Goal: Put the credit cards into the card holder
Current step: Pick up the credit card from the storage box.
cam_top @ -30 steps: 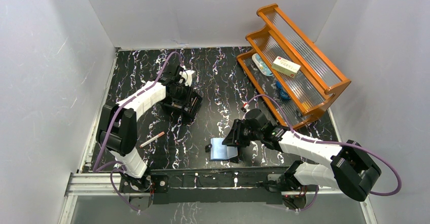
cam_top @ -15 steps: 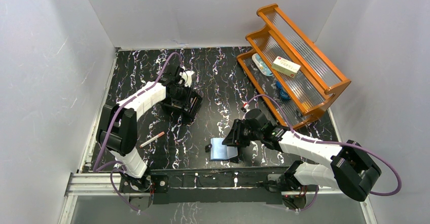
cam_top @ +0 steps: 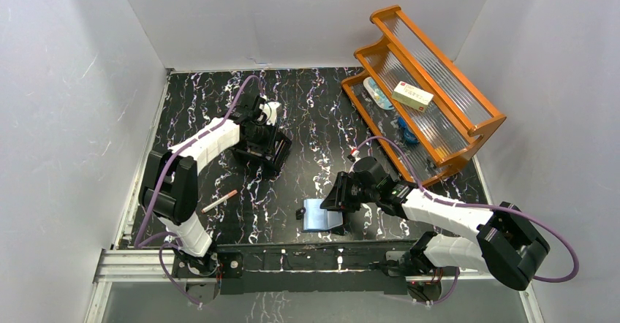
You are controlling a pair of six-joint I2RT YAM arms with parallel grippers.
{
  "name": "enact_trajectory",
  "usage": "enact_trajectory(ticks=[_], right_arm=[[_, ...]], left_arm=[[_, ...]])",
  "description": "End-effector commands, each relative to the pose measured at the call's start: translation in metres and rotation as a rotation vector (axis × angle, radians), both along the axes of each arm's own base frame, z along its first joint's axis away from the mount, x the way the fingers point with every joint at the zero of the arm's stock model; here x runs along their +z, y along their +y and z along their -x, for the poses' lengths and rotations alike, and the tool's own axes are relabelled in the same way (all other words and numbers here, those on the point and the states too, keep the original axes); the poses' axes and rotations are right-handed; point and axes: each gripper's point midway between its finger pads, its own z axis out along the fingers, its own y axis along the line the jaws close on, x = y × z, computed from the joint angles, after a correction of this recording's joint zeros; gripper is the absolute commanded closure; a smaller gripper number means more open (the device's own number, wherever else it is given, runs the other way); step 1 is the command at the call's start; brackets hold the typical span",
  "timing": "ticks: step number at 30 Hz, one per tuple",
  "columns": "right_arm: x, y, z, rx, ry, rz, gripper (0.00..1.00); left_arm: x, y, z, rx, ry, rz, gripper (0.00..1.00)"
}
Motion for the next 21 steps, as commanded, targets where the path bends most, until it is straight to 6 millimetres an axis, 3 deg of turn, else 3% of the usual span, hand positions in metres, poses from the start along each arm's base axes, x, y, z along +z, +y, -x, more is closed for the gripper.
enact_trajectory(ticks=[1,21], right_arm=[[0.022,0.011,-0.007,0.012,-0.051,-0.058,0.59],[0.022,0.011,-0.007,0.012,-0.051,-0.057,0.59]], left_arm=[[-0.001,0.007,0.002,-0.007,-0.011,-0.043,0.76],[-0.004,0.019,-0.001,0.007,-0.032,-0.105,0.76]])
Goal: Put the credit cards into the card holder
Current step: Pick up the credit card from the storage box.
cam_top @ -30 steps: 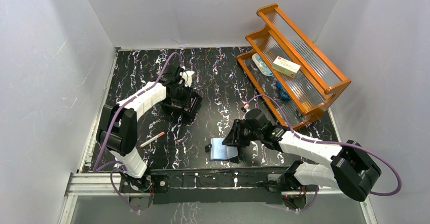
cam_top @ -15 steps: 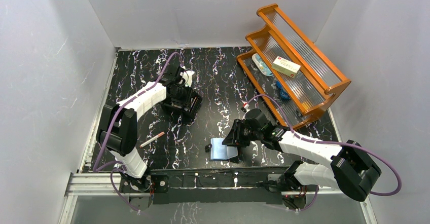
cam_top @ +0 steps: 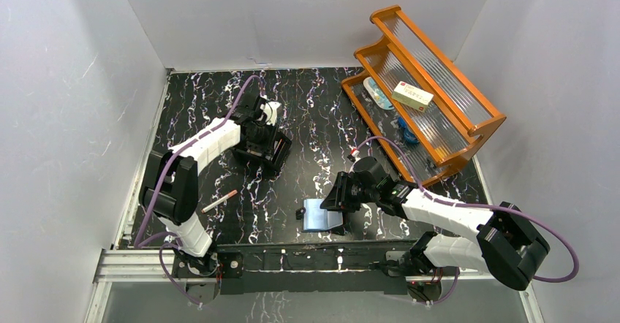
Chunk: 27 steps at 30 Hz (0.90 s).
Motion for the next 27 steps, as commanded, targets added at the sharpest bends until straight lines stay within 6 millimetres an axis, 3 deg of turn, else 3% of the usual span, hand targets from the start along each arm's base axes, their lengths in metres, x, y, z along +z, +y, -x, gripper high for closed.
enact_trajectory(ticks=[1,11,19,27], right_arm=[[0.021,0.011,-0.007,0.012,-0.051,-0.056,0.59],[0.020,0.011,-0.006,0.010,-0.048,-0.056,0.59],[0.019,0.010,-0.006,0.009,-0.047,-0.057,0.59],[0.019,0.010,-0.006,0.007,-0.047,-0.056,0.59]], left_arm=[[-0.003,0.017,0.001,0.008,-0.019,-0.083,0.76],[-0.003,0.008,0.004,-0.024,-0.009,-0.038,0.76],[0.015,-0.001,-0.003,-0.030,-0.063,0.015,0.75],[0.017,0.000,-0.006,-0.027,-0.076,0.009,0.75]])
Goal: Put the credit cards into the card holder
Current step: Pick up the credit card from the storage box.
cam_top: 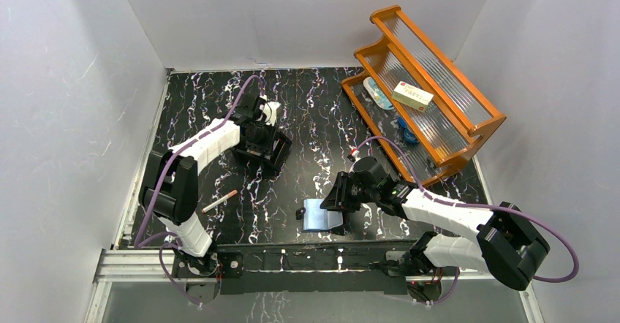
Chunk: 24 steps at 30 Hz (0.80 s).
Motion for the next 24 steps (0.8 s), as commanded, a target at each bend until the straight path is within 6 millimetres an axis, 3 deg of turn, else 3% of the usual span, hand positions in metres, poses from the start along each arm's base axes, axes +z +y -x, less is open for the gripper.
enact_trajectory(ticks=[1,10,24], right_arm=[[0.019,0.009,-0.006,0.005,-0.048,-0.054,0.59],[0.018,0.010,-0.006,0.007,-0.045,-0.054,0.59],[0.020,0.010,-0.007,0.007,-0.048,-0.057,0.59]], left_arm=[[0.021,-0.003,-0.003,-0.014,-0.053,0.029,0.75],[0.028,-0.004,-0.004,-0.023,-0.094,0.047,0.75],[0.013,-0.001,-0.001,-0.029,-0.066,0.021,0.77]])
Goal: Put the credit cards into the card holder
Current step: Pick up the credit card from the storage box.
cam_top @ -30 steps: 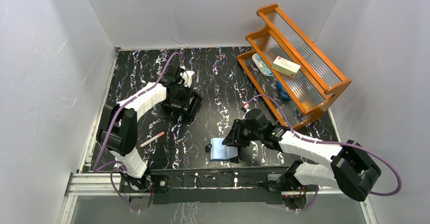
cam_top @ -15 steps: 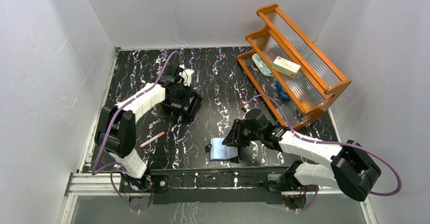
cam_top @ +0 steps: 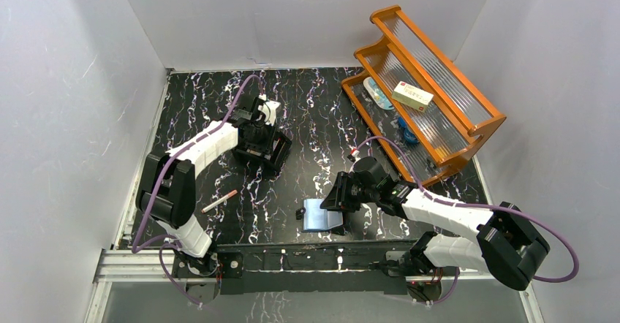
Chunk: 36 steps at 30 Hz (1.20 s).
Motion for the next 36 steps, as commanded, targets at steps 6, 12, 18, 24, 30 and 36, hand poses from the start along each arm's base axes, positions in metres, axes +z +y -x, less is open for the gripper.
enact_trajectory(ticks=[6,12,18,24,30,36], right_arm=[[0.020,0.010,-0.006,0.007,-0.047,-0.058,0.59],[0.018,0.010,-0.006,0.006,-0.045,-0.055,0.59],[0.020,0.010,-0.006,0.008,-0.049,-0.056,0.59],[0.022,0.010,-0.007,0.008,-0.054,-0.058,0.59],[0.022,0.010,-0.007,0.011,-0.055,-0.054,0.59],[0.022,0.011,-0.007,0.013,-0.056,-0.053,0.59]], left_arm=[[0.006,0.002,-0.001,-0.011,-0.031,-0.006,0.80],[0.009,0.002,-0.003,-0.008,-0.046,-0.001,0.79],[0.000,0.001,0.001,-0.022,-0.021,-0.001,0.79],[-0.002,0.003,-0.002,-0.019,-0.024,-0.019,0.81],[0.000,0.006,-0.005,-0.009,-0.039,-0.036,0.83],[0.007,0.006,-0.008,-0.005,-0.066,-0.031,0.80]])
